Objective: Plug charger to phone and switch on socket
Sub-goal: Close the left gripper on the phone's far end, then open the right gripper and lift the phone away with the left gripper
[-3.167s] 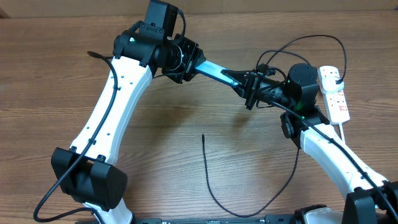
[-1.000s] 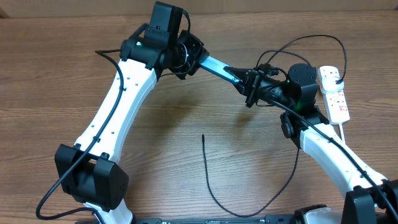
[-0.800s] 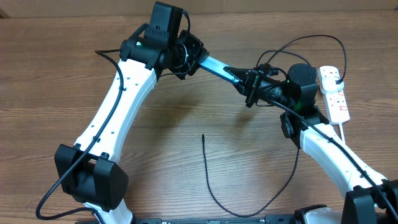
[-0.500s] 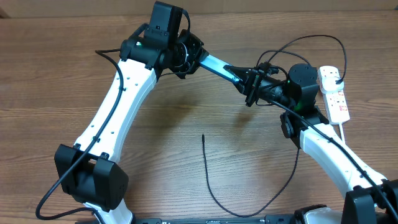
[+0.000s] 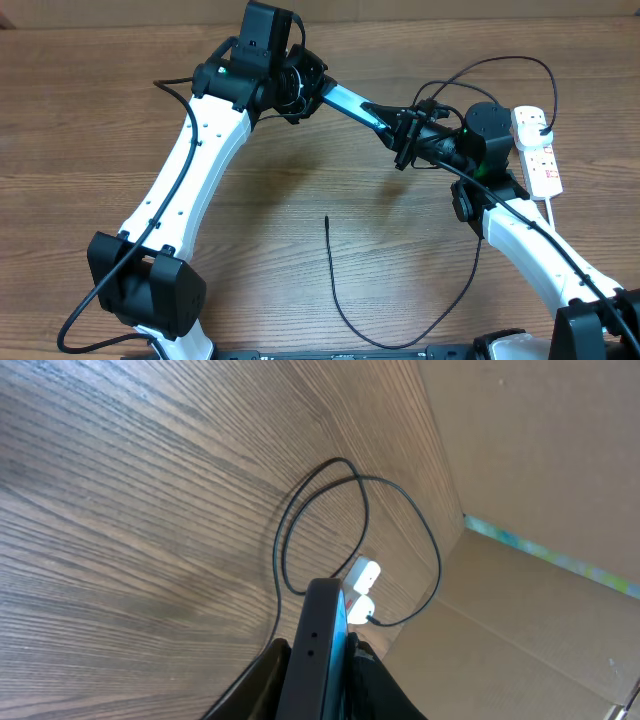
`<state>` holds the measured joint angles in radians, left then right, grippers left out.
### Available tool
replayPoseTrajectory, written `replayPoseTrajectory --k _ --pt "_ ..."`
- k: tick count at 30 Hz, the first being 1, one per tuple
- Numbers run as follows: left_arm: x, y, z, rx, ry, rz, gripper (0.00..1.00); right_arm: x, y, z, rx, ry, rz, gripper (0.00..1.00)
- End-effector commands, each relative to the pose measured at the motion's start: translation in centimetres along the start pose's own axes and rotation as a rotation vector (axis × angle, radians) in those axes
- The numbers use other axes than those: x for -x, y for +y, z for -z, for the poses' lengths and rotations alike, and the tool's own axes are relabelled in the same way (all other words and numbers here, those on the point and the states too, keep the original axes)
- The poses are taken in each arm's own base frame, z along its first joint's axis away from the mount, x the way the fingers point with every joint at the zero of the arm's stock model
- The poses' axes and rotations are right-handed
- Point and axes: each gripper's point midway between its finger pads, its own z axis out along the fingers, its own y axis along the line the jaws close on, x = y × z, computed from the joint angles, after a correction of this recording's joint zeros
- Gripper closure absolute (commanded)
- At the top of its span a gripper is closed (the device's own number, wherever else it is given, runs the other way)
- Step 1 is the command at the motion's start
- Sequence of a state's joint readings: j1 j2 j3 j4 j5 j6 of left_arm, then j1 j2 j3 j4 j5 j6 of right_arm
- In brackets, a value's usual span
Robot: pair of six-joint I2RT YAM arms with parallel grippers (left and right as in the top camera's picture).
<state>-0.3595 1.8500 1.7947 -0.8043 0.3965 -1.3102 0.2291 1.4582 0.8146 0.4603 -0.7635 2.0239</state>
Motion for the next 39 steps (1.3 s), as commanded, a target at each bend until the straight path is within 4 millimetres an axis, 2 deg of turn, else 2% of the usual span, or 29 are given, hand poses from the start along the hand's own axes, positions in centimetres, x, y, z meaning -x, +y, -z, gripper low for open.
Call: replayPoseTrajectory --k 1,8,14,20,30,32,36,39 --pt "-0.43 0.7 -0.03 0.028 0.002 -0.044 0.85 -1.25 0.81 -0.02 0.011 0.041 -0.105 0.96" --pt "-0.44 0.7 -0.03 0.028 0.003 -0.054 0.87 -1.22 0.79 -0.02 0.011 0.04 -0.105 0.94" --pt "-0.51 0.7 -0.03 0.027 0.007 -0.072 0.88 -1.22 0.79 -0.02 0.011 0.04 -0.105 0.81" --pt "-0.56 0.67 -0.03 0.026 0.01 -0.072 0.89 -1.22 0.78 -0.02 0.011 0.04 -0.105 0.79" --pt "-0.55 0.69 -0.02 0.027 0.01 -0.08 0.91 -1.1 0.85 -0.02 0.015 0.033 -0.106 0.64" --pt "-0.51 0.68 -0.01 0.026 0.009 -0.088 0.91 -1.05 0.89 -0.02 0.017 0.03 -0.106 0.56" --pt "-0.45 0.8 0.02 0.03 0.01 -0.101 0.95 -0.79 1.04 -0.03 0.027 0.016 -0.106 0.22" --pt "-0.35 0.89 0.06 0.032 0.009 -0.103 0.96 -0.73 1.08 -0.03 0.029 0.012 -0.106 0.09"
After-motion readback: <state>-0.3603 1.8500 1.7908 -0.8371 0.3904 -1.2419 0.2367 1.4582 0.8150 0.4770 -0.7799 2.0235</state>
